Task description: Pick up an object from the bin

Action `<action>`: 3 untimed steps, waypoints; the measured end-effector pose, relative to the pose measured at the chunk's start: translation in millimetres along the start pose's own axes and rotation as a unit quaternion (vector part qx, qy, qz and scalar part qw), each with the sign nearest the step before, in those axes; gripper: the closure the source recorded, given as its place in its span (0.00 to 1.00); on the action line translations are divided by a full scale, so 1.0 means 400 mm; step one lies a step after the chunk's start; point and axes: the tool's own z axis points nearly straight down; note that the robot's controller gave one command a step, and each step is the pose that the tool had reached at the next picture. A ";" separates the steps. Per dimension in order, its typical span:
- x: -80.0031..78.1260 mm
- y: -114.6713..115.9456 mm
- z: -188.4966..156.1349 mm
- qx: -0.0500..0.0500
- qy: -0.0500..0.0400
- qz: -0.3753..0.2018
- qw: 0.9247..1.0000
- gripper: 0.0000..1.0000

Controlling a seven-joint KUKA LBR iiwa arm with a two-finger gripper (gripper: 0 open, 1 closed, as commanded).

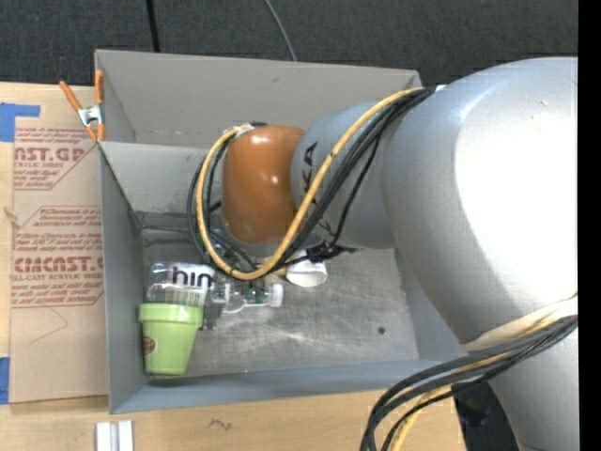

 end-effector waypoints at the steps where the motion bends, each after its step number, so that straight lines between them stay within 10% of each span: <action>1: 0.033 0.016 0.023 0.003 -0.003 0.042 0.999 0.00; 2: 0.044 0.048 0.018 0.006 -0.004 0.157 0.988 1.00; 3: 0.044 0.048 0.018 0.006 -0.004 0.157 0.988 1.00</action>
Offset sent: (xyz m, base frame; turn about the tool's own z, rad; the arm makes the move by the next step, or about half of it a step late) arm -0.0216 0.0286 -0.0114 0.3074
